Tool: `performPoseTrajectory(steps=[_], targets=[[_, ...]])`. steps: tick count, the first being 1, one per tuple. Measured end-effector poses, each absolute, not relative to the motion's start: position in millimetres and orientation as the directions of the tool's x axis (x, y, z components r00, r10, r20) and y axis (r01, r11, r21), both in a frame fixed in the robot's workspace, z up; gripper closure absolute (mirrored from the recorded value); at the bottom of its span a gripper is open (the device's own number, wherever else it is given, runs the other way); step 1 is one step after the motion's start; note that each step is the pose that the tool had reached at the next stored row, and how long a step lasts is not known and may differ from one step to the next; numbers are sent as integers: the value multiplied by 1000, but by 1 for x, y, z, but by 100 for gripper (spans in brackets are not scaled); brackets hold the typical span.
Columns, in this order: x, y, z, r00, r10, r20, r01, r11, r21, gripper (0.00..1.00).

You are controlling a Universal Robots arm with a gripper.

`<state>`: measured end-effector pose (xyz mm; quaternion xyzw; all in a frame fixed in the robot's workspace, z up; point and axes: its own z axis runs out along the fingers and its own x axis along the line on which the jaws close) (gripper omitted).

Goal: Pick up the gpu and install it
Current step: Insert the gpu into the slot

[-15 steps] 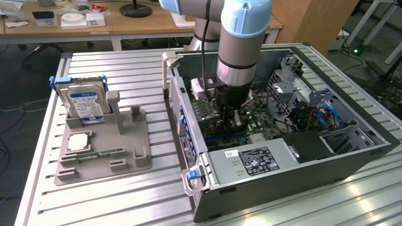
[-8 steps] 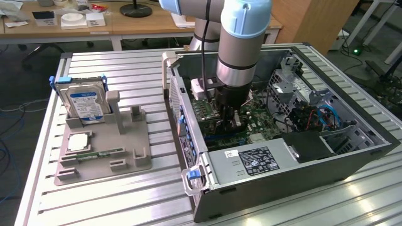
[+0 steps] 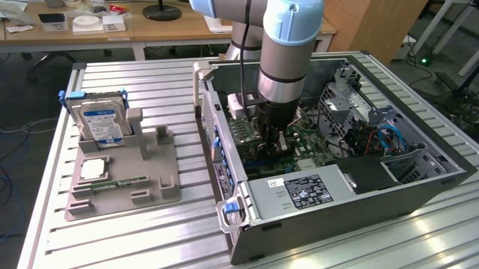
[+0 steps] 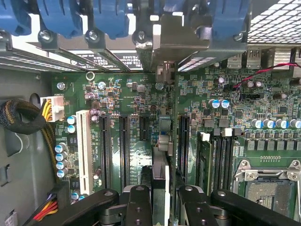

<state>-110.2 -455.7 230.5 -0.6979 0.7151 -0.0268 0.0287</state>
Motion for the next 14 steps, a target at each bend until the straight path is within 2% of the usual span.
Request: performPoseTrajectory(steps=[14], targets=[[-110, -456, 227, -24, -1000, -3, -997, 24, -78, 73]])
